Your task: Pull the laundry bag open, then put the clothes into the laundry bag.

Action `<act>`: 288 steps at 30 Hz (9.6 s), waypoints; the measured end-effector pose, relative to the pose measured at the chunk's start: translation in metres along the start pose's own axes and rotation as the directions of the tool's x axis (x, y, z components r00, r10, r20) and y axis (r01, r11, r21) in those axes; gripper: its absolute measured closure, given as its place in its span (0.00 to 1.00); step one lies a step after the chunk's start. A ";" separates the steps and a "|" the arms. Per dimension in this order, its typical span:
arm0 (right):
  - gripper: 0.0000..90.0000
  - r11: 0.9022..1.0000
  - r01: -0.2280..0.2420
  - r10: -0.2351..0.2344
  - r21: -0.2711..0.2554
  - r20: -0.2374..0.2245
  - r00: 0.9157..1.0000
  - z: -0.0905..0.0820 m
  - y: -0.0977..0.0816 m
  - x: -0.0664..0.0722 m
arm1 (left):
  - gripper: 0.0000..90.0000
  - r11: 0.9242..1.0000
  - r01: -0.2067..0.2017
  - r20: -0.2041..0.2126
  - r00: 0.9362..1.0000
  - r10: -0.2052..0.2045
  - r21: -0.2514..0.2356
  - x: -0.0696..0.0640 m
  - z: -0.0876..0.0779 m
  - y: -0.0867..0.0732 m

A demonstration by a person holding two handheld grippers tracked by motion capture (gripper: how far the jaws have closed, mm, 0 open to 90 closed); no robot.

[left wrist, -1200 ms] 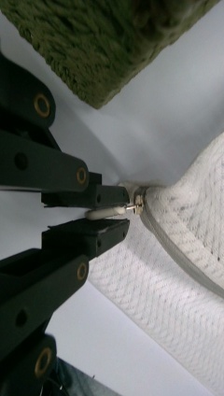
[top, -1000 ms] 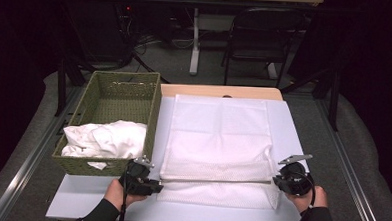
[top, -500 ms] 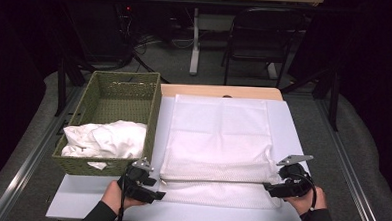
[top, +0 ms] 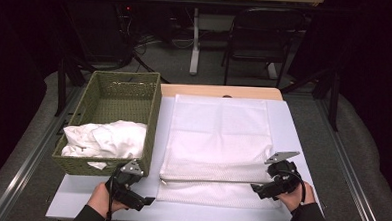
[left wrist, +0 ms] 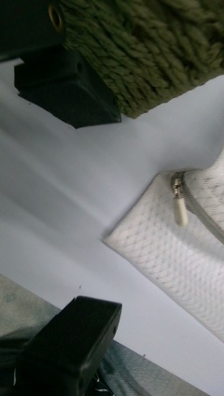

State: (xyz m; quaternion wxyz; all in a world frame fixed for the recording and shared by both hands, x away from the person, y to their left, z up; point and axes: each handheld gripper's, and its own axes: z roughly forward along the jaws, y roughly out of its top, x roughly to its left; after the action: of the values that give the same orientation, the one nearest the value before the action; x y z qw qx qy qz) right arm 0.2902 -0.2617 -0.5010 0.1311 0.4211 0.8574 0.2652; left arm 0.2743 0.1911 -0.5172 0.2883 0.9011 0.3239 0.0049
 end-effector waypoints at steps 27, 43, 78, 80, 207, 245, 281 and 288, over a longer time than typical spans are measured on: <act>0.00 0.994 0.106 -0.106 0.009 -0.004 0.994 0.013 0.014 0.016 | 0.06 0.999 -0.033 -0.021 0.999 0.034 0.012 -0.005 0.005 -0.003; 0.33 0.979 0.199 -0.198 0.045 -0.034 0.980 0.041 0.039 0.037 | 0.05 0.999 -0.039 -0.010 0.999 0.039 0.024 -0.007 0.010 -0.002; 0.95 0.959 0.268 -0.260 0.093 -0.096 0.961 0.063 0.056 0.054 | 0.05 0.999 -0.046 0.006 0.999 0.046 0.008 -0.012 0.010 0.000; 0.92 0.956 0.275 -0.266 0.100 -0.099 0.959 0.064 0.056 0.055 | 0.05 0.998 -0.057 0.011 0.998 0.057 -0.007 -0.016 0.011 0.002; 0.98 0.978 0.176 -0.174 -0.109 0.023 0.984 0.021 0.099 0.045 | 0.99 0.980 -0.197 0.077 0.977 0.199 -0.036 -0.052 0.079 0.054; 0.99 0.982 0.144 -0.143 -0.119 0.014 0.990 0.016 0.098 0.041 | 0.99 0.976 -0.213 0.079 0.973 0.216 -0.042 -0.063 0.090 0.067; 0.98 0.983 0.171 -0.171 -0.069 0.014 0.985 0.028 0.093 0.042 | 0.17 0.940 -0.336 0.186 0.928 0.322 0.048 -0.044 0.034 0.064; 0.98 0.983 0.172 -0.171 -0.069 0.015 0.985 0.027 0.094 0.042 | 0.14 0.938 -0.344 0.148 0.931 0.335 0.043 -0.036 0.006 0.067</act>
State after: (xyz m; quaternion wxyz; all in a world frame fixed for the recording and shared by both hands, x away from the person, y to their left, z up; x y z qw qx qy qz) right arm 0.3376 -0.1716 -0.4707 0.1720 0.3419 0.8801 0.2809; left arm 0.2863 0.1247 -0.4807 0.2741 0.9509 0.1425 -0.0187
